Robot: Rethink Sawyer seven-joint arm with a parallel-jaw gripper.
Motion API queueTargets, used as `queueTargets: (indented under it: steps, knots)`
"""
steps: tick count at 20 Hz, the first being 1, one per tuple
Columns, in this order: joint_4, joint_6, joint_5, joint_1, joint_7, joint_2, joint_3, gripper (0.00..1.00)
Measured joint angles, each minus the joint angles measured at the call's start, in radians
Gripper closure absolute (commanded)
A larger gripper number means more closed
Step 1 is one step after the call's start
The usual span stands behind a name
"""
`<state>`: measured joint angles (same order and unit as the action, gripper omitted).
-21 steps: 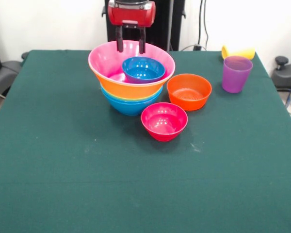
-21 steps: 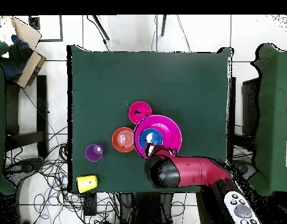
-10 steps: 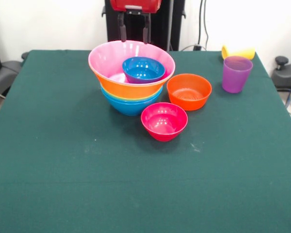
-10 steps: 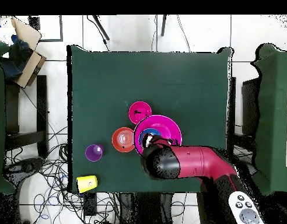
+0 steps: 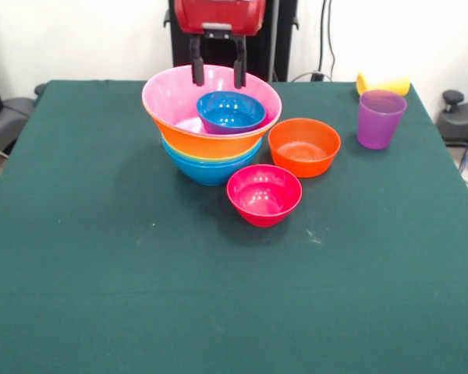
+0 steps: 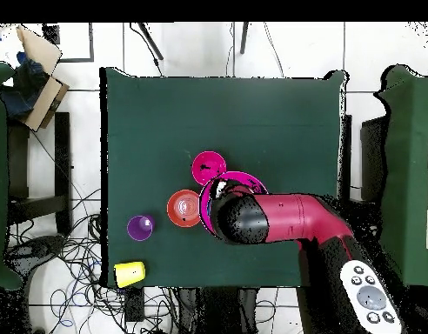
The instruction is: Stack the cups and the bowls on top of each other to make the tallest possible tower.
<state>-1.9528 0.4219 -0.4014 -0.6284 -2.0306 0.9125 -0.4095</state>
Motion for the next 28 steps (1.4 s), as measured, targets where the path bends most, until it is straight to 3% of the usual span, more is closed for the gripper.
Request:
queueTargets:
  steps: [8, 17, 28]
  knots:
    - [0.05, 0.009, 0.0, 0.057, 0.0, -0.023, 0.0, 0.0]
    - [0.114, 0.059, 0.009, 0.176, 0.0, -0.042, 0.0, 0.0]
    - [0.149, 0.059, 0.028, 0.248, 0.0, -0.071, 0.019, 0.0]
